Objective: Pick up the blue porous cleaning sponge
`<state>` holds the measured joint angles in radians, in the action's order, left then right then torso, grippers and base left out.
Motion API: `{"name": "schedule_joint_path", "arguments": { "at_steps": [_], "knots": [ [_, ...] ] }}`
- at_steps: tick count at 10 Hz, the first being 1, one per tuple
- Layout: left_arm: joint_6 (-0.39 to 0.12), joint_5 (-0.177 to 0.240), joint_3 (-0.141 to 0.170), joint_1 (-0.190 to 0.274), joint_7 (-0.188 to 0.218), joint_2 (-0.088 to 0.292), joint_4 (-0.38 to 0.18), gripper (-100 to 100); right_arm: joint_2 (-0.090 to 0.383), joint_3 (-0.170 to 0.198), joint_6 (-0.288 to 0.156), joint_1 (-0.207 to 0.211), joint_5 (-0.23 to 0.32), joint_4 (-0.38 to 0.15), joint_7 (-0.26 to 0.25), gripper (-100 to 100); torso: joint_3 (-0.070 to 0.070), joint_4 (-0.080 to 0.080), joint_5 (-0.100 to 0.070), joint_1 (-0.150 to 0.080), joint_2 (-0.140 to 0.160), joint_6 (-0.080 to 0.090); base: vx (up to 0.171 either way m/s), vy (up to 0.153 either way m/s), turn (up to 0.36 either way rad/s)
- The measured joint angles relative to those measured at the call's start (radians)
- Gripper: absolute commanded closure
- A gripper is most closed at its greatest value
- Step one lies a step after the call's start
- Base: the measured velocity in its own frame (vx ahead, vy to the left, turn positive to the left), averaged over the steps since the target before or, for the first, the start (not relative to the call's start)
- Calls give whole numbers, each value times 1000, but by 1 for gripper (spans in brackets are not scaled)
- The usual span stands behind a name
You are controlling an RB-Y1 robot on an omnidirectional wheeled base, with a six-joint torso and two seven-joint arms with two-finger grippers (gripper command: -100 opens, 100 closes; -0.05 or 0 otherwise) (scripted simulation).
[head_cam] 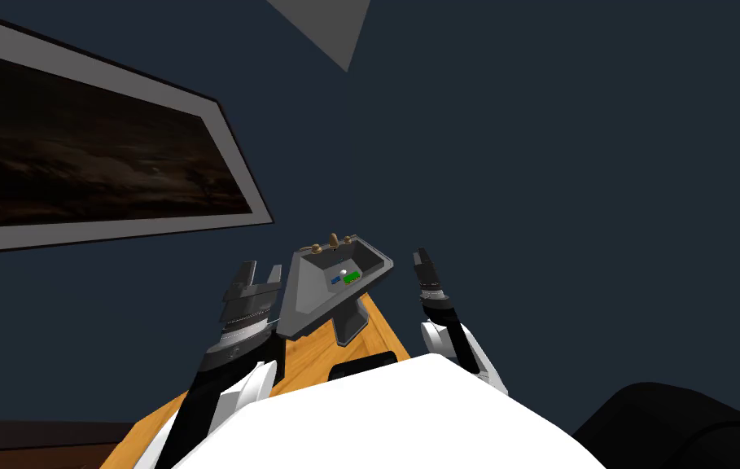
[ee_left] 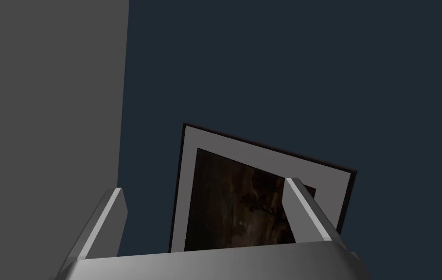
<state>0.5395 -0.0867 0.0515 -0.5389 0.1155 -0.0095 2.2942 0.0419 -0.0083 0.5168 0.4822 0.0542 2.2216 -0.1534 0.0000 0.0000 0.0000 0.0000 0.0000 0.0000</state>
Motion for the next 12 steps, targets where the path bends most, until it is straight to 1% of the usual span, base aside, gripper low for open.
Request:
{"name": "schedule_joint_path", "arguments": {
  "at_steps": [1,3,5,6,7,9,10,12],
  "knots": [
    [-7,6,-2,5,0,17,-3,-100,0,0,0,0,0,0,0,0,0,0,0,0,0,0,5,-2,-59],
    [-34,25,-9,39,-1,60,-29,-100,0,0,0,0,0,0,0,0,-1,0,0,0,-1,0,11,-1,-74],
    [-74,58,-21,69,1,100,-54,-100,0,0,0,0,0,0,0,0,-1,0,0,0,-1,0,15,-1,-104],
    [-96,78,-27,96,2,117,-81,-100,0,0,0,0,0,0,0,0,-1,0,0,0,-2,0,19,-1,-102],
    [-125,98,-35,128,3,129,-106,-100,0,0,0,0,0,0,0,0,-1,0,0,0,-2,0,10,-4,-24],
    [-160,126,-42,159,8,145,-140,-100,0,0,0,0,0,0,0,0,-1,0,0,-1,-1,0,7,-8,-50],
    [-177,136,-44,172,10,150,-149,-100,0,0,0,0,0,0,0,0,0,0,0,-1,-1,0,-1,-12,-66],
    [-236,177,-55,227,18,165,-190,-100,0,0,0,0,0,0,0,0,-1,0,0,-1,-1,0,8,-12,-63]
  ]
}}
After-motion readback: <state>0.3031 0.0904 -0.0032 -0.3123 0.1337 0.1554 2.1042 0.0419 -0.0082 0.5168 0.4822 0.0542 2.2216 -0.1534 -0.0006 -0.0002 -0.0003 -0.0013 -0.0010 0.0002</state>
